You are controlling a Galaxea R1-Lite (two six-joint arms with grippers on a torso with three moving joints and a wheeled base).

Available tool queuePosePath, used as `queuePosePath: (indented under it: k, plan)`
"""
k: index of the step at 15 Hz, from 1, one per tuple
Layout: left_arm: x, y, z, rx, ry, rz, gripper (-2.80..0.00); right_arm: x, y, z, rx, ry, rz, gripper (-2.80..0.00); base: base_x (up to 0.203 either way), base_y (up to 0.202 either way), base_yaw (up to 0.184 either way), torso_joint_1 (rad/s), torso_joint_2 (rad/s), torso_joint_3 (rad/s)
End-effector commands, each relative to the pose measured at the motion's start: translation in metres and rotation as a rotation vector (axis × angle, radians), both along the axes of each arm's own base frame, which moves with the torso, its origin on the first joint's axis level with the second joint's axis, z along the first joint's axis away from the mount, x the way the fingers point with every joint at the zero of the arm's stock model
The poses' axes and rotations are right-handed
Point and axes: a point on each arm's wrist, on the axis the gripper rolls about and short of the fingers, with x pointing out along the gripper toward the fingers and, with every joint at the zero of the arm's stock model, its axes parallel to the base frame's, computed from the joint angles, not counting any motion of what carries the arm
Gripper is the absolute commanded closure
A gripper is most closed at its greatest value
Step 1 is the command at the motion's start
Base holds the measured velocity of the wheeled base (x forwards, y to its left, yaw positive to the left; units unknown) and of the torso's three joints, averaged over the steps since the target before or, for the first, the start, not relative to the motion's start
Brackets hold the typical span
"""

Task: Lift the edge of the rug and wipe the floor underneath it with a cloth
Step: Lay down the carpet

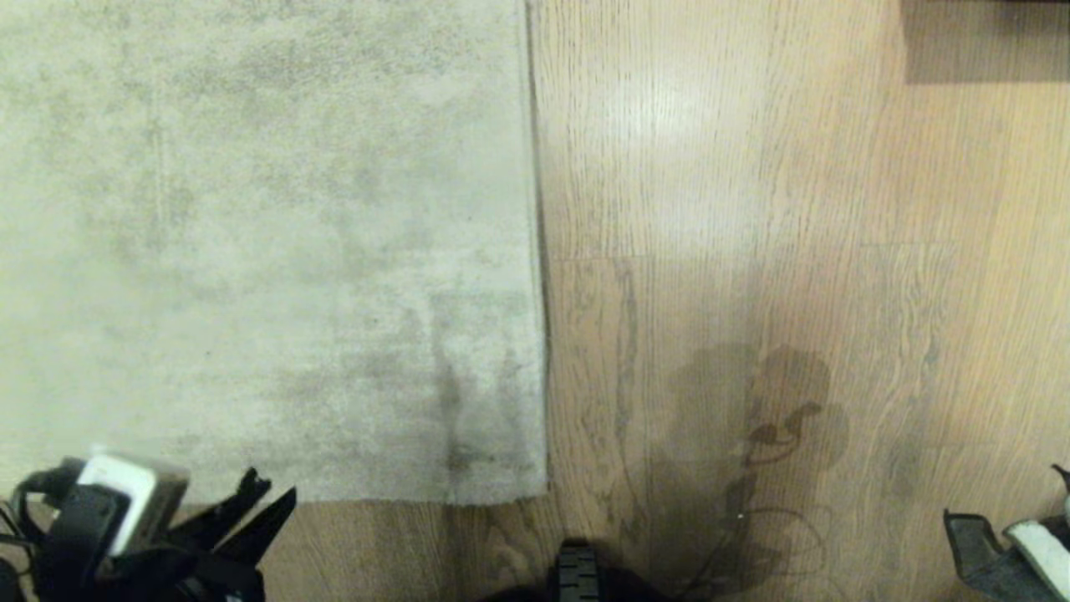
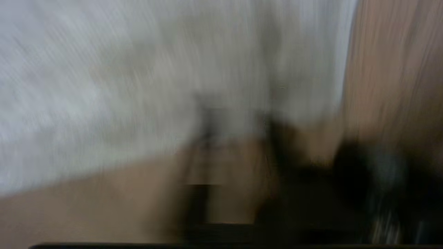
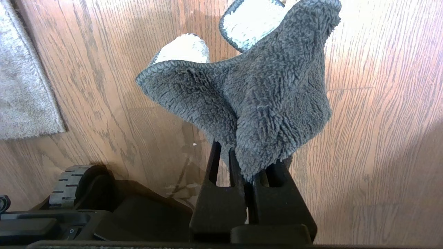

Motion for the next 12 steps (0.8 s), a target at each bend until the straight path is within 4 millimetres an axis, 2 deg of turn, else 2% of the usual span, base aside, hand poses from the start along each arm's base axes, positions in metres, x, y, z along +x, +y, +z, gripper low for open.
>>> queuePosePath:
  k: [1,3,6,9,12]
  plan:
    - [-0.008,0.004,-0.022,0.14,0.2,-0.049,0.0,0.0,0.0,0.0,0.0,0.001,0.0,0.0,0.0,0.0,0.0,0.0,0.0,0.0]
    - [-0.01,0.006,-0.035,0.204,0.356,-0.055,0.0,0.0,0.0,0.0,0.0,0.001,0.0,0.0,0.0,0.0,0.0,0.0,0.0,0.0]
    - [0.001,-0.005,-0.048,0.274,0.51,-0.033,0.0,0.0,0.0,0.0,0.0,0.001,0.0,0.0,0.0,0.0,0.0,0.0,0.0,0.0]
    - [0.029,-0.029,-0.073,0.348,0.625,-0.011,0.0,0.0,0.0,0.0,0.0,0.001,0.0,0.0,0.0,0.0,0.0,0.0,0.0,0.0]
    - [0.068,-0.062,-0.113,0.353,0.637,-0.005,0.0,0.0,0.0,0.0,0.0,0.001,0.0,0.0,0.0,0.0,0.0,0.0,0.0,0.0]
